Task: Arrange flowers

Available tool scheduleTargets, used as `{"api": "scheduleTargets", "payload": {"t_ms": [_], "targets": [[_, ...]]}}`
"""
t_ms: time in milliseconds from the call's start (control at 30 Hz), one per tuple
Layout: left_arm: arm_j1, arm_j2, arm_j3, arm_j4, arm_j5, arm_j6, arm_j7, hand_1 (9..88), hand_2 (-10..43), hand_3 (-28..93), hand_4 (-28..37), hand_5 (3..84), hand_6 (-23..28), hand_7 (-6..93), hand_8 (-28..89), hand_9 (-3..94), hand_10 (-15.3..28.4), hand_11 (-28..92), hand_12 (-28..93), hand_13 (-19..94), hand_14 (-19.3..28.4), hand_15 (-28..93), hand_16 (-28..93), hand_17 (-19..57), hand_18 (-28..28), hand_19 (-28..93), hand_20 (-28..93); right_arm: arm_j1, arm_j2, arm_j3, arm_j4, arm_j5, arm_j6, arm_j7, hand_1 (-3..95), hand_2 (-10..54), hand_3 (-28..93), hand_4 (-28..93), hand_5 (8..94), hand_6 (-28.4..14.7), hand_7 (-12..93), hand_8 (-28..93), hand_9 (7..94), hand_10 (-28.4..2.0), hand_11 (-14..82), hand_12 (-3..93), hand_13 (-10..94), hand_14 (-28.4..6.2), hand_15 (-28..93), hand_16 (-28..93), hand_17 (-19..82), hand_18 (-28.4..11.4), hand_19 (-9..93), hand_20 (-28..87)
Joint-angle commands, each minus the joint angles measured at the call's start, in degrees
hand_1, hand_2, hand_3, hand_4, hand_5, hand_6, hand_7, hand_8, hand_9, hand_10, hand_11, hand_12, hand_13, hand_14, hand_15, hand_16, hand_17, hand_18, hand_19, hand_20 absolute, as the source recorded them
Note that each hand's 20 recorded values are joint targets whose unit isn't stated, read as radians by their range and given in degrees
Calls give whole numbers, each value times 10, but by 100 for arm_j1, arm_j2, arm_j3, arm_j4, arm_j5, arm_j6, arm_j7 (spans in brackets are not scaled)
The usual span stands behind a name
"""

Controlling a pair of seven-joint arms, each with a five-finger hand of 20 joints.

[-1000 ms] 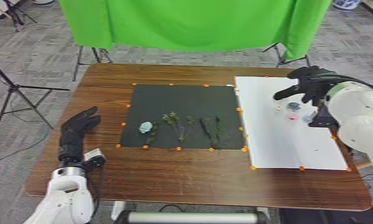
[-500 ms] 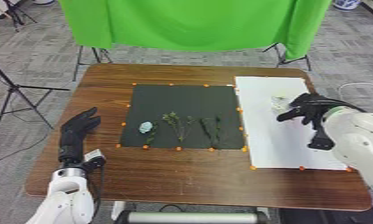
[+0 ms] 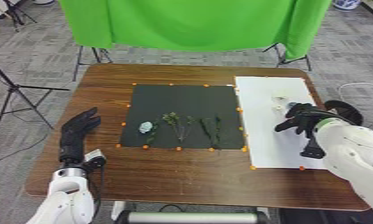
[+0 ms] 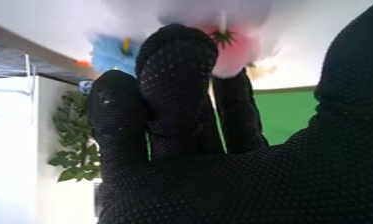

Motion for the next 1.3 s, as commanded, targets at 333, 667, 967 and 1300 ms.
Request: {"api": "scheduleTargets", "payload": {"t_ms": [333,667,967,1300], "targets": [[67,-24,46,-4,-8,38,-107,273,118,710,-231,545,-21,176,-108,543,139,225,88,411,161,250,-51,45,112,94,143,-94,139,-668,105,-477,2293,-110,595,-95,615,-203,765,-3,216,42,858,-117,98,298,936,-18,587,281,668,-121,932,507],[218,204,-271,-84,-97,35,-51,269,100,720,-223,542,-14,175,-104,541,140,225,88,411,162,250,-52,45,112,94,143,2016,163,-1750,-479,-437,3089,-734,622,-95,615,-214,801,-1,224,40,903,-107,64,347,937,-10,614,276,682,-116,932,536],[209,289,-355,-109,-188,128,16,251,107,718,-243,541,-14,174,-104,541,141,224,88,411,163,248,-51,45,112,93,142,4986,-1679,-4288,291,-218,2971,-1579,618,-95,616,-220,799,3,234,44,903,-102,64,357,937,-9,615,279,681,-116,932,546],[-125,308,-54,-42,-158,141,72,240,171,713,-279,550,-25,178,-107,545,142,222,88,413,164,248,-52,47,112,93,143,5283,-3331,-5189,1500,-355,2381,-1823,616,-95,615,-222,796,9,245,36,901,-105,61,359,937,-8,617,287,679,-118,932,558]]}}
